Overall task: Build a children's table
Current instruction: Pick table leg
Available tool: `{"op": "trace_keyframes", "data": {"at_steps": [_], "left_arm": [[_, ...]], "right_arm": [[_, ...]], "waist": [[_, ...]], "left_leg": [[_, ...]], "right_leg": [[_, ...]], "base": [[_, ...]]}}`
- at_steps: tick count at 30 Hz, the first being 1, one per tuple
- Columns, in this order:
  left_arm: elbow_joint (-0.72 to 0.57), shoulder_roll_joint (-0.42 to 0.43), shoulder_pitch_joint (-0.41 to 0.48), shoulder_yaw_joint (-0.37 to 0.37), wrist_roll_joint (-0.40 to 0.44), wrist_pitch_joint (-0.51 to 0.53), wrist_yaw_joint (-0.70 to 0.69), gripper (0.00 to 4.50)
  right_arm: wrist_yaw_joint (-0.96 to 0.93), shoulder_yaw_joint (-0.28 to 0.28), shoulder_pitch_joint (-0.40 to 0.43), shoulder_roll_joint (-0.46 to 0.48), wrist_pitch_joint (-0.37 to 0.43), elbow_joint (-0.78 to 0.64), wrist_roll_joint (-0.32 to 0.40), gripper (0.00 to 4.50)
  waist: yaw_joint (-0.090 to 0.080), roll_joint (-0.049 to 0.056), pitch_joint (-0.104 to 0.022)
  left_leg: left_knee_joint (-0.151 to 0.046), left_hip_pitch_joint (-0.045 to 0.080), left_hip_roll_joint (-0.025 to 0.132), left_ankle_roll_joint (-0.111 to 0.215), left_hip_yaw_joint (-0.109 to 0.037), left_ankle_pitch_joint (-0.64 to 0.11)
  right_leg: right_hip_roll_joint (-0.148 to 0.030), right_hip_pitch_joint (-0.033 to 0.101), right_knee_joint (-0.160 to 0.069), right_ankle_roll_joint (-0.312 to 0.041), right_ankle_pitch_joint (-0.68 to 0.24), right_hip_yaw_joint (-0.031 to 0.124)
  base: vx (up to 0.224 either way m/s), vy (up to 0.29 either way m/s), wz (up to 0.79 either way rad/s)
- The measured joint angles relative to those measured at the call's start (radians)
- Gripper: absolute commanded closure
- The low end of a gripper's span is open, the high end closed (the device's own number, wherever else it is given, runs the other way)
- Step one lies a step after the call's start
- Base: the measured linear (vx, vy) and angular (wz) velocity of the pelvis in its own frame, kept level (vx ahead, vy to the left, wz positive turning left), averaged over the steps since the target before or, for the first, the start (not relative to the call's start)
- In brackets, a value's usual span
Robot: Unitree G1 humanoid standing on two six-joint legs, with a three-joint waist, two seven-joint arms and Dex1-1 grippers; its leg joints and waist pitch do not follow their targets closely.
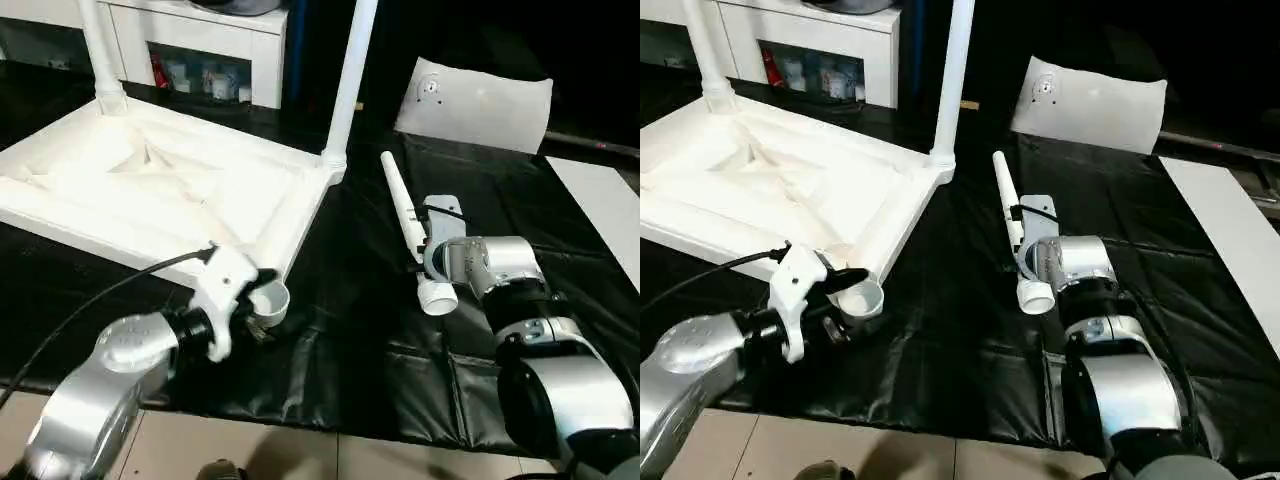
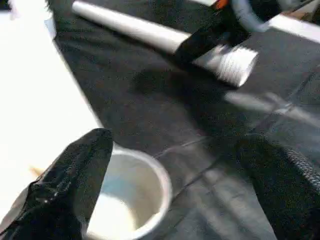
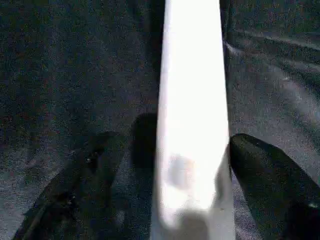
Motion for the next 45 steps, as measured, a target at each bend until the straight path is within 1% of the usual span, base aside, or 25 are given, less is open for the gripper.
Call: {"op": "trace_keyframes", "data": {"at_steps": [1, 3, 4, 7, 9, 10, 12, 19, 23, 27, 29, 31, 33, 34, 36, 38, 39, 40, 42, 43, 45], "left_arm": [[0.053, 0.006, -0.015, 0.001, 0.002, -0.037, -0.023, 0.0], [0.104, 0.019, -0.021, 0.015, 0.007, -0.076, -0.044, 0.0], [0.126, 0.027, -0.021, 0.023, 0.007, -0.093, -0.057, 0.0], [0.161, 0.038, -0.021, 0.04, 0.007, -0.135, -0.088, 0.0], [0.182, 0.048, -0.021, 0.046, 0.007, -0.167, -0.108, 0.0], [0.194, 0.051, -0.02, 0.051, 0.007, -0.18, -0.115, 0.0], [0.201, 0.053, -0.02, 0.054, 0.007, -0.193, -0.123, 0.0], [0.276, 0.034, -0.021, 0.06, 0.02, -0.279, -0.112, 0.0], [0.286, 0.028, -0.016, 0.07, 0.032, -0.301, -0.103, 0.0], [0.26, 0.032, 0.014, 0.08, 0.035, -0.315, -0.091, 0.0], [0.248, 0.032, 0.029, 0.085, 0.036, -0.321, -0.076, 0.0], [0.216, 0.03, 0.037, 0.088, 0.037, -0.317, -0.064, 0.0], [0.154, 0.012, 0.04, 0.103, 0.032, -0.28, -0.031, 0.0], [0.098, -0.011, 0.042, 0.116, 0.018, -0.237, 0.002, 0.0], [0.022, -0.043, 0.033, 0.12, 0.001, -0.166, 0.055, 0.0], [-0.051, -0.091, 0.002, 0.107, -0.025, -0.097, 0.106, 0.0], [-0.07, -0.143, -0.053, 0.095, -0.047, -0.036, 0.148, 0.0], [-0.081, -0.2, -0.138, 0.092, -0.088, 0.017, 0.195, 0.0], [-0.114, -0.229, -0.23, 0.086, -0.135, 0.042, 0.224, 0.0], [-0.123, -0.251, -0.267, 0.088, -0.167, 0.051, 0.238, 0.0], [-0.112, -0.285, -0.293, 0.102, -0.206, 0.073, 0.261, 0.0]], "right_arm": [[0.001, 0.0, 0.0, 0.0, -0.004, 0.011, -0.001, 1.08], [0.004, 0.0, 0.0, 0.0, -0.008, 0.022, -0.001, 1.13], [0.006, 0.0, 0.0, -0.001, -0.01, 0.023, -0.001, 1.29], [0.009, -0.001, 0.0, -0.002, -0.014, 0.024, -0.001, 1.5], [0.01, -0.001, 0.0, -0.002, -0.018, 0.028, -0.001, 1.73], [0.01, -0.001, -0.001, -0.003, -0.019, 0.03, -0.001, 1.73], [0.011, -0.001, -0.001, -0.003, -0.02, 0.033, -0.001, 1.95], [0.011, -0.023, 0.0, -0.002, -0.023, 0.035, 0.004, 2.54], [0.014, -0.028, 0.002, -0.002, -0.03, 0.037, 0.006, 2.59], [0.011, -0.036, 0.01, -0.004, -0.034, 0.029, 0.018, 2.61], [0.008, -0.062, 0.033, -0.006, -0.044, 0.0, 0.027, 2.61], [0.008, -0.104, 0.076, -0.006, -0.079, -0.057, 0.052, 2.61], [0.038, -0.139, 0.144, 0.003, -0.139, -0.15, 0.094, 2.61], [0.066, -0.174, 0.183, 0.019, -0.166, -0.214, 0.138, 2.61], [0.104, -0.224, 0.204, 0.045, -0.164, -0.281, 0.208, 2.61], [0.146, -0.268, 0.21, 0.058, -0.149, -0.354, 0.284, 2.61], [0.191, -0.309, 0.247, 0.069, -0.126, -0.445, 0.356, 2.61], [0.248, -0.34, 0.291, 0.095, -0.107, -0.56, 0.439, 2.61], [0.304, -0.331, 0.311, 0.132, -0.085, -0.643, 0.514, 2.61], [0.327, -0.327, 0.333, 0.132, -0.079, -0.691, 0.548, 2.61], [0.351, -0.327, 0.381, 0.13, -0.079, -0.759, 0.587, 2.61]], "waist": [[0.0, 0.0, 0.0], [0.0, 0.0, 0.0], [0.0, 0.0, 0.0], [0.0, 0.0, 0.0], [0.0, -0.001, 0.0], [0.001, -0.001, 0.0], [0.003, -0.001, 0.0], [0.006, 0.0, 0.0], [0.006, 0.0, 0.0], [0.006, 0.0, 0.0], [0.007, 0.0, -0.001], [0.015, 0.0, 0.0], [0.024, 0.002, 0.001], [0.026, 0.005, 0.003], [0.025, 0.01, 0.005], [0.027, 0.011, 0.006], [0.038, 0.011, 0.007], [0.05, 0.012, 0.007], [0.042, 0.015, 0.006], [0.037, 0.016, 0.005], [0.035, 0.017, 0.006]], "left_leg": [[-0.001, 0.0, 0.0, 0.0, 0.0, 0.0], [-0.001, 0.0, 0.0, -0.001, 0.0, 0.0], [-0.002, -0.001, 0.0, -0.001, 0.0, 0.001], [-0.002, -0.002, 0.0, -0.001, 0.001, 0.001], [-0.002, -0.002, 0.0, -0.001, 0.001, 0.001], [-0.002, -0.002, 0.0, -0.001, 0.001, 0.001], [-0.002, -0.002, 0.0, -0.001, 0.001, 0.001], [-0.003, -0.002, 0.0, -0.001, 0.001, 0.002], [-0.003, -0.002, 0.001, -0.001, 0.001, 0.002], [-0.003, -0.002, 0.001, -0.001, 0.001, 0.002], [-0.003, -0.002, 0.001, -0.001, 0.001, 0.002], [-0.003, -0.002, 0.001, -0.001, 0.001, 0.001], [-0.003, -0.002, 0.001, -0.001, 0.001, 0.001], [-0.003, -0.002, 0.001, 0.001, 0.002, 0.0], [-0.003, -0.003, 0.001, 0.002, 0.003, 0.0], [-0.003, -0.006, 0.002, 0.002, 0.003, 0.001], [-0.003, -0.009, 0.003, 0.006, 0.003, 0.005], [-0.004, -0.009, 0.005, 0.007, 0.004, 0.006], [-0.004, -0.007, 0.004, 0.007, 0.005, 0.006], [-0.004, -0.007, 0.004, 0.006, 0.005, 0.006], [-0.004, -0.007, 0.004, 0.006, 0.005, 0.006]], "right_leg": [[0.0, 0.0, 0.0, 0.0, 0.0, 0.0], [0.0, -0.001, 0.0, 0.0, 0.0, 0.0], [0.0, -0.002, 0.0, 0.0, 0.0, 0.0], [0.0, -0.004, 0.0, 0.0, 0.0, 0.0], [0.0, -0.004, 0.0, 0.0, 0.0, 0.0], [0.0, -0.004, 0.0, 0.0, 0.0, 0.0], [0.0, -0.004, 0.0, 0.0, 0.0, 0.0], [0.0, -0.004, 0.0, -0.002, 0.002, 0.0], [0.0, -0.004, 0.0, -0.002, 0.002, 0.0], [0.0, -0.004, 0.0, -0.002, 0.002, 0.0], [0.0, -0.004, 0.0, -0.002, 0.002, 0.0], [0.0, -0.004, 0.0, -0.002, 0.003, 0.0], [0.0, -0.004, 0.0, -0.003, 0.003, 0.0], [-0.001, -0.005, 0.0, -0.002, 0.004, 0.0], [-0.001, -0.006, 0.001, -0.002, 0.005, 0.001], [0.0, -0.009, 0.002, -0.002, 0.006, 0.0], [0.0, -0.01, 0.002, -0.002, 0.007, -0.003], [0.0, -0.011, 0.002, -0.001, 0.007, -0.004], [0.0, -0.01, 0.002, -0.002, 0.008, -0.002], [0.0, -0.01, 0.002, -0.001, 0.009, -0.001], [0.0, -0.01, 0.001, -0.001, 0.009, -0.001]], "base": [[0.0, 0.0, 0.0], [0.0, 0.0, 0.0], [0.0, 0.0, 0.0], [0.0, 0.0, 0.0], [0.0, 0.0, 0.0], [0.0, 0.0, 0.0], [0.0, 0.0, 0.0], [0.0, 0.0, 0.0], [0.0, 0.0, 0.0], [0.0, 0.0, 0.0], [0.0, 0.0, 0.0], [0.0, 0.0, 0.0], [0.0, 0.0, 0.0], [0.0, 0.0, 0.0], [0.0, 0.0, 0.0], [0.0, 0.0, 0.0], [0.0, 0.0, 0.0], [0.0, 0.0, 0.0], [0.0, 0.0, 0.0], [0.0, 0.0, 0.0], [0.0, 0.0, 0.0]]}}
